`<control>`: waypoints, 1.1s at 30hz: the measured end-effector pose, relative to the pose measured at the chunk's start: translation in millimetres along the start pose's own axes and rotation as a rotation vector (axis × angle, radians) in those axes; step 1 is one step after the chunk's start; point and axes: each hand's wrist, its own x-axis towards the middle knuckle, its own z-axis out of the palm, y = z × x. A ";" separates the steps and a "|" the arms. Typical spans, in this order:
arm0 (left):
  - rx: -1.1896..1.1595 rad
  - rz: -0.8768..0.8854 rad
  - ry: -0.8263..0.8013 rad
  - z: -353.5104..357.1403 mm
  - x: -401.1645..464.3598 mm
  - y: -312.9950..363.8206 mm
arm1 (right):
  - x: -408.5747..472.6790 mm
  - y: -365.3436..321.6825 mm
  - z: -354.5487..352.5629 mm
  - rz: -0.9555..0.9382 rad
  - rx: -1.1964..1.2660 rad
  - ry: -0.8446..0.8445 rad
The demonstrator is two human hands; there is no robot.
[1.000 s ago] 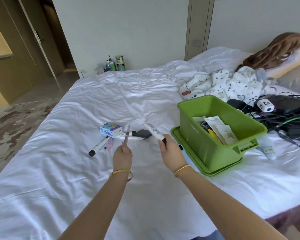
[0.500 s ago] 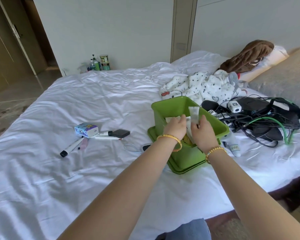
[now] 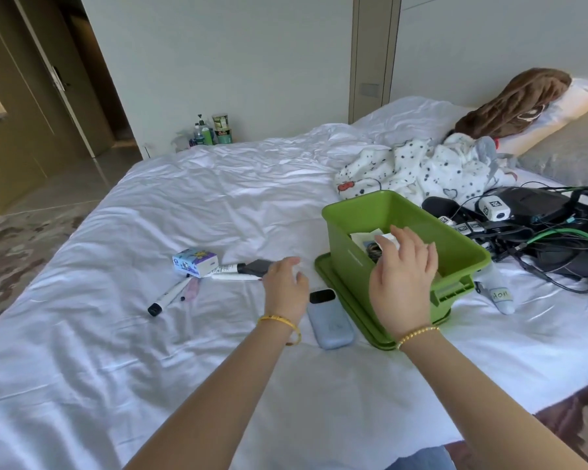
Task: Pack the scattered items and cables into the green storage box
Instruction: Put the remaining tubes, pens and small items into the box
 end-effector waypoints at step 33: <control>0.576 -0.360 -0.109 -143.8 73.9 -282.2 | -47.2 -263.7 287.3 -0.017 0.072 -0.929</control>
